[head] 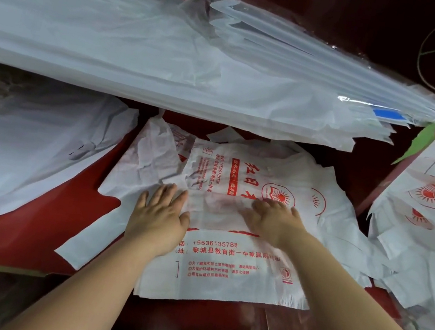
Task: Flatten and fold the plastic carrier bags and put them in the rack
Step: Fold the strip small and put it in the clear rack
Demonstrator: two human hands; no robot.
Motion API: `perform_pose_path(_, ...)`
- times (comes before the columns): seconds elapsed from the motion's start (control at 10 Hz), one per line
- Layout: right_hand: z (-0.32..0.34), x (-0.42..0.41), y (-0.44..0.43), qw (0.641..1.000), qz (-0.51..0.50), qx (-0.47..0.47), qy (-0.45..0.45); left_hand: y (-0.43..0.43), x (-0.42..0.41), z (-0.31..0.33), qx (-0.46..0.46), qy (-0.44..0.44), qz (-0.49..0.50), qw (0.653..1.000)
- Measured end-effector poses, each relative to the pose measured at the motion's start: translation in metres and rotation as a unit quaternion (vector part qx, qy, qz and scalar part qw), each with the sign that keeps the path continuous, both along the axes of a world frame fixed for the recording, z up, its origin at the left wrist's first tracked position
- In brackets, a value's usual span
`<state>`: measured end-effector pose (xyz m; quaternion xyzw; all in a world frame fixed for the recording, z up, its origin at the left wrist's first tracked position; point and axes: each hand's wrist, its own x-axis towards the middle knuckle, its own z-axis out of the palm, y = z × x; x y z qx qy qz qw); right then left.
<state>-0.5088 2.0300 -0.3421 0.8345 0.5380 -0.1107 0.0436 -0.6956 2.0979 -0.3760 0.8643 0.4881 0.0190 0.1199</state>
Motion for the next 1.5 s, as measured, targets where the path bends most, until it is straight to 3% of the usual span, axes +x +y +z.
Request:
perform_pose_path(0.1,0.011,0.024,-0.015,0.963,-0.148,0.178,0.139,0.0,0.001,0.0,0.0,0.001,0.0,1.0)
perform_pose_path(0.2,0.027,0.038,-0.036,0.929,-0.196,0.166,0.267,0.0,0.001,0.0,0.003,0.0,0.003,1.0)
perform_pose_path(0.3,0.033,0.03,-0.048,0.945,-0.166,0.058,0.274,0.0,0.002,-0.001,0.007,-0.002,0.004,1.0)
perform_pose_path(0.4,0.029,0.025,-0.049,0.95,-0.151,0.045,0.271,-0.001,0.002,0.0,0.005,-0.001,0.005,1.0)
perform_pose_path(0.5,0.024,0.025,-0.049,0.906,-0.193,0.098,0.363,-0.001,0.001,0.0,0.006,0.0,0.007,1.0)
perform_pose_path(0.6,0.022,0.025,-0.053,0.814,-0.25,0.154,0.502,-0.001,0.002,0.0,0.007,-0.001,0.005,1.0)
perform_pose_path(0.7,0.021,0.02,-0.061,0.902,-0.225,0.137,0.341,0.0,0.001,0.003,-0.007,-0.005,-0.003,1.0)
perform_pose_path(0.8,0.016,0.02,-0.066,0.974,-0.162,0.139,0.071,-0.001,-0.002,0.012,-0.005,-0.041,-0.001,0.999)
perform_pose_path(0.9,0.009,0.016,-0.056,0.968,-0.053,0.242,-0.03,-0.006,0.008,0.019,0.026,-0.064,-0.018,0.997)
perform_pose_path(1.0,-0.002,-0.009,-0.034,0.976,0.098,0.192,-0.004,-0.015,0.024,0.013,0.008,-0.045,-0.047,0.998)
perform_pose_path(1.1,-0.019,-0.036,-0.012,0.977,0.16,0.136,0.029,-0.016,0.029,0.003,0.008,-0.013,-0.044,0.999)
perform_pose_path(1.4,-0.028,0.0,-0.011,0.992,0.107,0.06,0.017,-0.014,0.03,-0.001,0.002,0.017,-0.042,0.999)
perform_pose_path(1.5,-0.027,0.022,-0.021,0.994,0.056,0.085,0.033,-0.014,0.03,-0.002,0.006,0.011,-0.046,0.999)
